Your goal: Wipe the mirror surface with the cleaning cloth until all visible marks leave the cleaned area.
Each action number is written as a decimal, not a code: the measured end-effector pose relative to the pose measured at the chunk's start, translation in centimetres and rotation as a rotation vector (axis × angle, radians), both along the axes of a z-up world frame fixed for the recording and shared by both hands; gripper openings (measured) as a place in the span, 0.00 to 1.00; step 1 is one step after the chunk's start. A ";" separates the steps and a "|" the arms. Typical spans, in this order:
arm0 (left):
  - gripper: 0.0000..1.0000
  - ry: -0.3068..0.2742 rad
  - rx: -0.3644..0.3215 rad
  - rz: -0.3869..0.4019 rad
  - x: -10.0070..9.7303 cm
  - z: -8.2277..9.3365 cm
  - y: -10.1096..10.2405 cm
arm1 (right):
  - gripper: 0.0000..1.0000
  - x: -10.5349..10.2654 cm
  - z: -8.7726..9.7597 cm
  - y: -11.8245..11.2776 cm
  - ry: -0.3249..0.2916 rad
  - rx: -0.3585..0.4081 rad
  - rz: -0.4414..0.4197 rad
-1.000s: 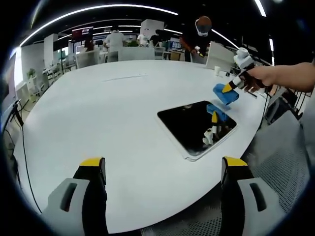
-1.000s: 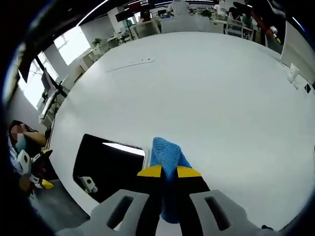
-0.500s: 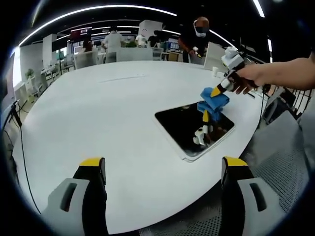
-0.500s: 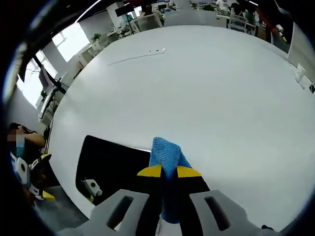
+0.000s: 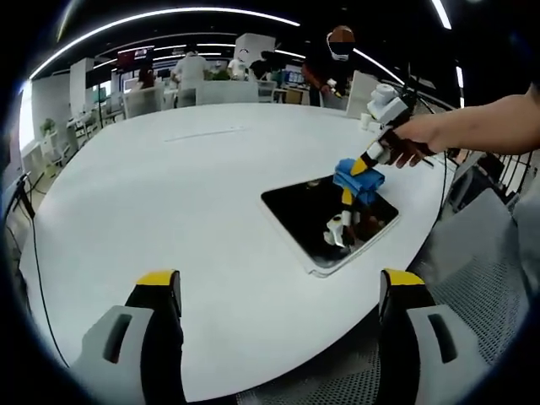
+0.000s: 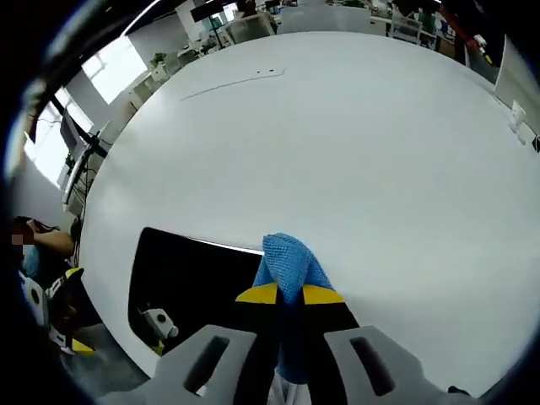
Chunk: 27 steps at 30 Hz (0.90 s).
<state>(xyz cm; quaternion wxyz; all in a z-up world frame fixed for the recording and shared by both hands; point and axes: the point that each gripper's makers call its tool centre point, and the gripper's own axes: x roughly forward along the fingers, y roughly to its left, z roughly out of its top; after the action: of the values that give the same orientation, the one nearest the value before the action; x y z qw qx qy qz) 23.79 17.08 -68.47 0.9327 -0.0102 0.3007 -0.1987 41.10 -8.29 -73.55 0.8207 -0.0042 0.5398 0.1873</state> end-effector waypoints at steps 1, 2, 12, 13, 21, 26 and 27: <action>0.96 0.001 0.000 -0.001 0.0 0.0 0.0 | 0.02 0.0 0.0 0.1 0.002 0.002 0.001; 0.96 0.002 0.000 -0.002 0.0 0.0 0.0 | 0.02 -0.1 0.0 0.4 0.002 0.001 0.005; 0.96 0.011 -0.004 -0.011 -0.1 -0.2 -0.2 | 0.03 -0.4 0.0 1.4 0.025 -0.010 0.019; 0.97 0.010 -0.004 -0.012 -0.1 -0.2 -0.2 | 0.03 -0.6 0.0 1.8 0.034 0.002 0.019; 0.99 0.004 -0.008 -0.019 -0.1 -0.1 -0.4 | 0.02 -0.9 -0.1 4.0 0.044 0.001 0.020; 0.99 0.007 -0.011 -0.023 -0.1 -0.2 -0.4 | 0.02 -1.0 -0.1 5.0 0.057 0.013 0.020; 0.99 0.006 -0.011 -0.022 -0.1 -0.2 -0.4 | 0.02 -1.1 -0.1 5.3 0.059 0.015 0.022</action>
<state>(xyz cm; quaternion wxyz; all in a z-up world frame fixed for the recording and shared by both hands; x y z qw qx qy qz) 23.66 16.65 -68.68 0.9294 -0.0123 0.3027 -0.2107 40.00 -2.96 -73.61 0.8024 0.0015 0.5622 0.2004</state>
